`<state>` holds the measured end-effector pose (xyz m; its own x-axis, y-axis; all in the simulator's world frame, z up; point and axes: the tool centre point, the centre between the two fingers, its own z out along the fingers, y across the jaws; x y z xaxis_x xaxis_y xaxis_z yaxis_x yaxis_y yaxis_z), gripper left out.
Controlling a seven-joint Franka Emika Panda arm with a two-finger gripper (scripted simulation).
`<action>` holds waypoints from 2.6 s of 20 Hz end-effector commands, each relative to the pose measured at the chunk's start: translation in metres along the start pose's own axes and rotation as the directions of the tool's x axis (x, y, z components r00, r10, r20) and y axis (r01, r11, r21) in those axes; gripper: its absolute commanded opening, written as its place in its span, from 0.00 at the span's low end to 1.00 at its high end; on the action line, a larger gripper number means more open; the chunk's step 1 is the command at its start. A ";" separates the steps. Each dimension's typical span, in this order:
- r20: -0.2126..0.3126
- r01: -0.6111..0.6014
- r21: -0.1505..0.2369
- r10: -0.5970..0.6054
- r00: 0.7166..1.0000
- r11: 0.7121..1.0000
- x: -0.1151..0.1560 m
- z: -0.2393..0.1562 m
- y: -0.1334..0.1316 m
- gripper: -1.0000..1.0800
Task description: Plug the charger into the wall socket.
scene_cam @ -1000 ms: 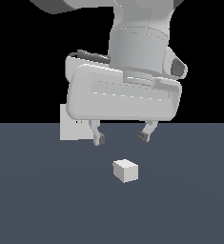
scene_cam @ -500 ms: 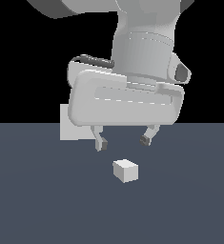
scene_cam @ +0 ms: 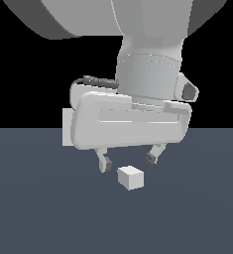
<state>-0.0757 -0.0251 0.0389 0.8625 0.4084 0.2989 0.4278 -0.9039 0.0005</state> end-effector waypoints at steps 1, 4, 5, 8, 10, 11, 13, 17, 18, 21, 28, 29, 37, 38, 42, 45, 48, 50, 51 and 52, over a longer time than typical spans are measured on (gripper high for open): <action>0.000 0.001 0.000 -0.001 1.000 1.000 -0.004 0.011 0.000 0.96; 0.000 0.001 0.000 -0.001 1.000 1.000 -0.007 0.020 0.000 0.96; 0.000 0.001 0.000 -0.001 1.000 1.000 -0.007 0.022 0.000 0.96; 0.000 0.002 0.000 -0.002 1.000 1.000 -0.008 0.026 0.000 0.96; 0.000 0.002 0.000 -0.002 1.000 1.000 -0.008 0.026 0.000 0.00; 0.000 0.002 0.000 -0.002 1.000 1.000 -0.008 0.026 0.000 0.00; 0.000 0.002 0.000 -0.002 1.000 1.000 -0.008 0.026 0.000 0.00; 0.000 0.002 0.000 -0.002 1.000 1.000 -0.008 0.026 0.000 0.00; 0.000 0.002 0.000 -0.002 1.000 1.000 -0.008 0.026 0.000 0.00; 0.000 0.001 0.000 -0.001 1.000 1.000 -0.008 0.026 0.000 0.00; -0.002 -0.015 -0.004 0.015 1.000 1.000 0.003 0.020 -0.008 0.00; -0.002 -0.019 -0.005 0.019 1.000 1.000 0.006 0.018 -0.010 0.00; -0.005 -0.063 -0.018 0.063 0.998 0.998 0.038 0.001 -0.030 0.00; -0.005 -0.070 -0.020 0.070 0.998 0.997 0.043 -0.002 -0.033 0.00; -0.006 -0.098 -0.028 0.098 0.995 0.995 0.064 -0.012 -0.045 0.00; -0.006 -0.115 -0.034 0.115 0.993 0.993 0.076 -0.018 -0.051 0.00; -0.006 -0.129 -0.039 0.129 0.992 0.991 0.087 -0.023 -0.056 0.00; -0.006 -0.137 -0.042 0.136 0.991 0.990 0.093 -0.026 -0.059 0.00; -0.006 -0.140 -0.043 0.140 0.990 0.989 0.096 -0.027 -0.060 0.00; -0.006 -0.143 -0.044 0.143 0.990 0.989 0.098 -0.028 -0.061 0.00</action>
<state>-0.0273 0.0641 0.0921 0.9110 0.2808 0.3020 0.2948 -0.9556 -0.0007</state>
